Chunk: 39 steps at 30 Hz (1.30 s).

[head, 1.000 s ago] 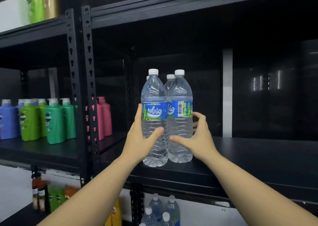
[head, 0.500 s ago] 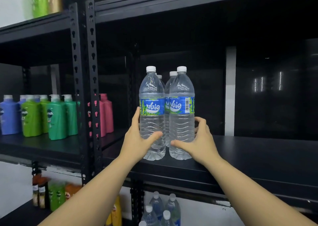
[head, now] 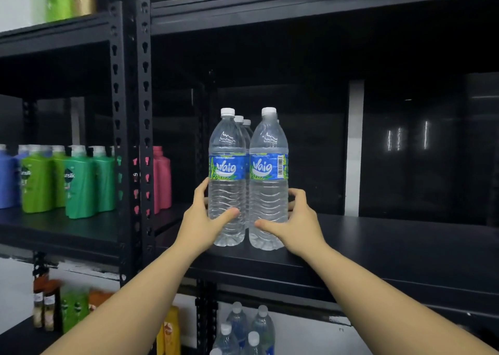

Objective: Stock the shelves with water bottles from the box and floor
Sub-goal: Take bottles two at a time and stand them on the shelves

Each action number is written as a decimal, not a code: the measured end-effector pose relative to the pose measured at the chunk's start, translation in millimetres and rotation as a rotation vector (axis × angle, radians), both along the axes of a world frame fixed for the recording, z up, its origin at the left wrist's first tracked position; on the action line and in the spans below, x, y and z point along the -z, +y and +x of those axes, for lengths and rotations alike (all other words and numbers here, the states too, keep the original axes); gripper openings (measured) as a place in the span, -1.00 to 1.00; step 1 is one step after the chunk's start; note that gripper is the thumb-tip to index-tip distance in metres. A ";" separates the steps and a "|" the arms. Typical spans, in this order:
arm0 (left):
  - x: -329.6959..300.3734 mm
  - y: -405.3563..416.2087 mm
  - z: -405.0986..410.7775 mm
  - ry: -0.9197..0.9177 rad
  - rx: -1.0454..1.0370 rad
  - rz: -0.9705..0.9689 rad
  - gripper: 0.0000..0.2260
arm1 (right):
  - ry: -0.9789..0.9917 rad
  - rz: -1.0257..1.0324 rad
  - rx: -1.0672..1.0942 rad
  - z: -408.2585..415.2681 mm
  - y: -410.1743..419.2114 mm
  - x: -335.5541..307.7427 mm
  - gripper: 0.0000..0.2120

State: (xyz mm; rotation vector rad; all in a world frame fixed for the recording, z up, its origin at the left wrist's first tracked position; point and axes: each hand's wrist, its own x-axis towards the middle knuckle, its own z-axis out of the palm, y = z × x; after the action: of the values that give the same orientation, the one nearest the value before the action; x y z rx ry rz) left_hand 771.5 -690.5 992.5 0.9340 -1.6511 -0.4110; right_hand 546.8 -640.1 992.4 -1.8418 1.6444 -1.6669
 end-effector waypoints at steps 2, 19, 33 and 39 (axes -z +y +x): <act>4.3 -3.2 -0.7 0.003 0.009 0.001 -0.12 | -0.024 0.011 0.008 5.6 1.5 3.5 -0.17; 12.9 -20.9 5.3 -0.103 0.054 0.140 -0.26 | 0.066 0.038 0.051 12.4 8.3 5.9 -0.23; 18.0 -18.4 7.4 -0.104 0.048 0.106 -0.34 | 0.132 0.039 0.075 10.2 5.3 8.7 -0.07; 17.4 -21.9 8.1 -0.147 0.009 0.085 -0.29 | 0.157 0.041 0.097 13.7 8.7 6.8 -0.10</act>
State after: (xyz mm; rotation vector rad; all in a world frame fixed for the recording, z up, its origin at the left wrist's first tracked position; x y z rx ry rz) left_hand 779.6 -712.4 975.1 1.0408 -1.7830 -0.4302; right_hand 560.5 -631.4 985.6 -1.9464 1.8431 -1.5465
